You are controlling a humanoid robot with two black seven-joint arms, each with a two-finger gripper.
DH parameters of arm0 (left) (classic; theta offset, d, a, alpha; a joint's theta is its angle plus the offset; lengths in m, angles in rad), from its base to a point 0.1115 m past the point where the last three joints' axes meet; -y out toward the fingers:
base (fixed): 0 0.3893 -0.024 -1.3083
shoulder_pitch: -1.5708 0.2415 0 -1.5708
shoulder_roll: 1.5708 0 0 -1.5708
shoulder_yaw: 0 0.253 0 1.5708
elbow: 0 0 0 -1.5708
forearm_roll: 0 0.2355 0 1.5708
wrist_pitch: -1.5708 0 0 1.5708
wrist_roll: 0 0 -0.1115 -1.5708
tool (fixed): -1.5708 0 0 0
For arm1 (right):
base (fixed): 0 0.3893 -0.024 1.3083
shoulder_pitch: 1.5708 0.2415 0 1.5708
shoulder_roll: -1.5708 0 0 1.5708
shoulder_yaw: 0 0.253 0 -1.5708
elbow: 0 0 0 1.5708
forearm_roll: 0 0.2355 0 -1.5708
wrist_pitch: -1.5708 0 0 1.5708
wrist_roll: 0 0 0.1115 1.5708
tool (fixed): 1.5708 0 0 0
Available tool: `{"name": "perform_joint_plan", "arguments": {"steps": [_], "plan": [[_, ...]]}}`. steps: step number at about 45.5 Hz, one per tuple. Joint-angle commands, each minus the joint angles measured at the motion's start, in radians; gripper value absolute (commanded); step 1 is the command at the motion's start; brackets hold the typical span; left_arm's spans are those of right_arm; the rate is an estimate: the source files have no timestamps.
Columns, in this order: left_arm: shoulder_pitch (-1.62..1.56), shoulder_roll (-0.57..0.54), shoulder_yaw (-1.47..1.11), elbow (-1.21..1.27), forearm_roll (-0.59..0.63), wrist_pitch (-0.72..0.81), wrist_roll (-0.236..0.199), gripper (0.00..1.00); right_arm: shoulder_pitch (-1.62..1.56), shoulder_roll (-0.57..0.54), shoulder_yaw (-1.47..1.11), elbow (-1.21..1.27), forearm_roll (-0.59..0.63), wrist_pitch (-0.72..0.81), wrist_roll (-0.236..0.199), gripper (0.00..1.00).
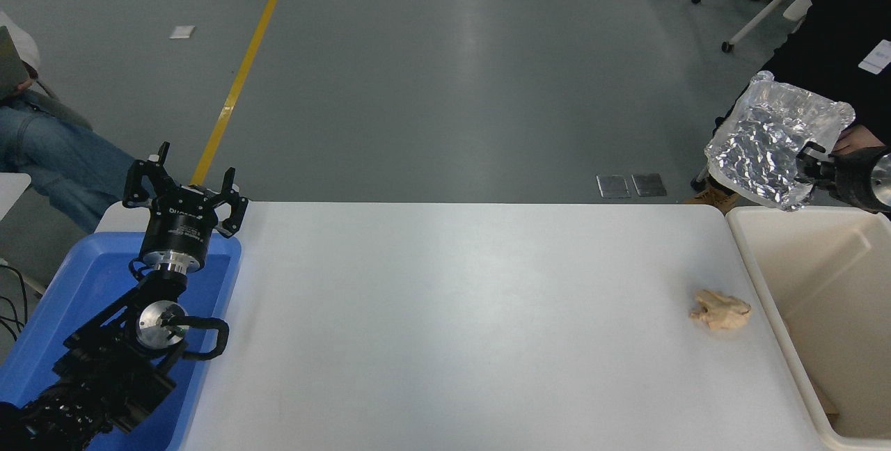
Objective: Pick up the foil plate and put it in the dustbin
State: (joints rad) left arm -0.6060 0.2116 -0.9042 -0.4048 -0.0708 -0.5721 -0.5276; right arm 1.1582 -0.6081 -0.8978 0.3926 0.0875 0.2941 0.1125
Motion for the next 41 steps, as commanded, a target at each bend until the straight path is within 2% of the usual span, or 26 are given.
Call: {"name": "perform_joint_plan", "arguments": {"steps": [1, 9, 15, 34, 41], "plan": [[0.0, 0.0, -0.001, 0.0, 0.0, 0.0, 0.0, 0.99, -0.202, -0.001, 0.037, -0.101, 0.117, -0.072, -0.007, 0.0], [0.0, 0.0, -0.001, 0.0, 0.0, 0.0, 0.0, 0.99, -0.284, 0.004, 0.118, -0.121, 0.13, -0.105, -0.053, 0.0], [0.0, 0.0, -0.001, 0.0, 0.0, 0.0, 0.0, 0.99, -0.337, 0.007, 0.168, -0.13, 0.13, -0.121, -0.071, 0.0], [0.0, 0.0, -0.001, 0.0, 0.0, 0.0, 0.0, 0.99, -0.411, 0.01, 0.226, -0.132, 0.13, -0.153, -0.077, 0.0], [0.0, 0.0, -0.001, 0.0, 0.0, 0.0, 0.0, 0.99, -0.422, 0.008, 0.226, -0.142, 0.13, -0.162, -0.106, 0.0]]}}
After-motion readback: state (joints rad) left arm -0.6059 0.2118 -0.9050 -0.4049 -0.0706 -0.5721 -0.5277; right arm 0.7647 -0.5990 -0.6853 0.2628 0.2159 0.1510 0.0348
